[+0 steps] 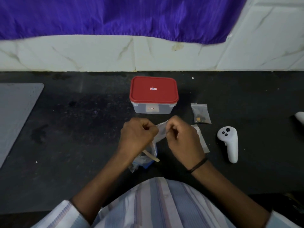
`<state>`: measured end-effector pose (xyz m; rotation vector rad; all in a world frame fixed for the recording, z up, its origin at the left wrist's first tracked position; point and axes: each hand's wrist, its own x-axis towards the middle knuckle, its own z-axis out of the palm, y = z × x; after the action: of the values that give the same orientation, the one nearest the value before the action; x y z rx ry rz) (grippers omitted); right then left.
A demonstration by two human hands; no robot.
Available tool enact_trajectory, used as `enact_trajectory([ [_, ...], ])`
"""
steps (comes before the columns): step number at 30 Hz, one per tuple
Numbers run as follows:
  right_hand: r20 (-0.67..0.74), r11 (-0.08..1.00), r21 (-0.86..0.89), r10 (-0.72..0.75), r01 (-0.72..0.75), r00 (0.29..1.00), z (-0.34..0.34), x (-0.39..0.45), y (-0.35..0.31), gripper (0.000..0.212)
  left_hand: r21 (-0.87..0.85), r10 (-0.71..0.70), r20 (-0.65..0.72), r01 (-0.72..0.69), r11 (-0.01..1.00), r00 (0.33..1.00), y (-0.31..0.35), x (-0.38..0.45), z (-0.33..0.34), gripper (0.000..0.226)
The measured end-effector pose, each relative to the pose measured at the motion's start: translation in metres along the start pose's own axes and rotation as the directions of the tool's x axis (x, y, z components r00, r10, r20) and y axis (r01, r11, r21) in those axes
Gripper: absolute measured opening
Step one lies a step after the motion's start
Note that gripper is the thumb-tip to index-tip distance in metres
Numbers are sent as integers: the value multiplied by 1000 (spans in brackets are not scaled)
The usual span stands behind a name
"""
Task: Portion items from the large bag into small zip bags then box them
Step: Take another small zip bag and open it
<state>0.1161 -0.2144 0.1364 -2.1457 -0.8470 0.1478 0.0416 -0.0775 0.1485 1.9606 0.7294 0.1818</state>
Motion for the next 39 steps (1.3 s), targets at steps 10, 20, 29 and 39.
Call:
enact_trajectory([
  [10,170,968,-251,55,-11,984,-7,12,-23,20,524,482,-144,-346,778,864,6,-13,-14,15],
  [20,514,998,-59,24,8,857,-20,28,-49,20,242,582,123,-593,768,804,-26,-16,-40,72],
  [29,523,998,-64,24,11,852,-3,37,-61,31,207,627,36,-620,757,778,-39,-12,-29,61],
  [39,363,984,119,-170,135,916,7,30,-51,15,76,483,-216,-479,874,848,-56,-3,-33,35],
])
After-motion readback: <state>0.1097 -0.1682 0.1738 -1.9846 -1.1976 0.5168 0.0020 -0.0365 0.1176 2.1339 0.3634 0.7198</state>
